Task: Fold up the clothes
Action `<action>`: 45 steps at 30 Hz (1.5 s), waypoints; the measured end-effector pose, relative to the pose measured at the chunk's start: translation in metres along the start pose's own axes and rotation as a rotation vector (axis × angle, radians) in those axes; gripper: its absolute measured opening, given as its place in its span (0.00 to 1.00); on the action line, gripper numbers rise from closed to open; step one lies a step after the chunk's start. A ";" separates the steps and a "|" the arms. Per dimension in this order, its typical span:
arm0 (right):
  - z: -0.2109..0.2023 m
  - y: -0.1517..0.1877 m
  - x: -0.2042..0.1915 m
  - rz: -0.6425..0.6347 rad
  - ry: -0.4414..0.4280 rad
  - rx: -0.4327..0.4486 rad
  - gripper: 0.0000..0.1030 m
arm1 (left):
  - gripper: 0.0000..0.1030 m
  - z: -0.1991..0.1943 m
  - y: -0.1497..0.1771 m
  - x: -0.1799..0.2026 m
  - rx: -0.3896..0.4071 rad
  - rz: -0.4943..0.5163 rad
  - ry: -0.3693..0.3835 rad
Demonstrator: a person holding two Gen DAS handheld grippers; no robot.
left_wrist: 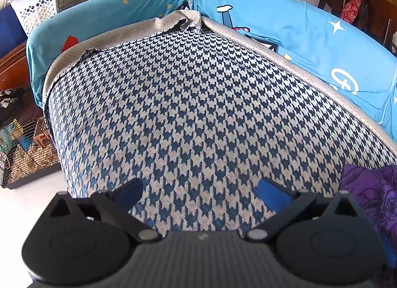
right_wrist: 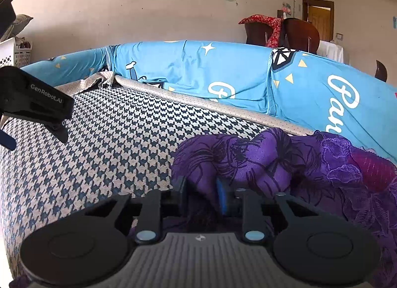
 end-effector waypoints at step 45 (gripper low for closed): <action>0.038 -0.039 0.045 0.131 -0.074 0.002 0.49 | 1.00 -0.001 -0.024 -0.050 0.069 -0.087 -0.078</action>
Point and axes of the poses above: each gripper's, at about its wrist camera, not at the fingertips, and z roughly the way its jaws point, x to its right, y to its underside, the point moved 10 cm from there along z, roughly the way its jaws point, and after that the axes turned 6 degrees about -y, right-handed, at the moved point
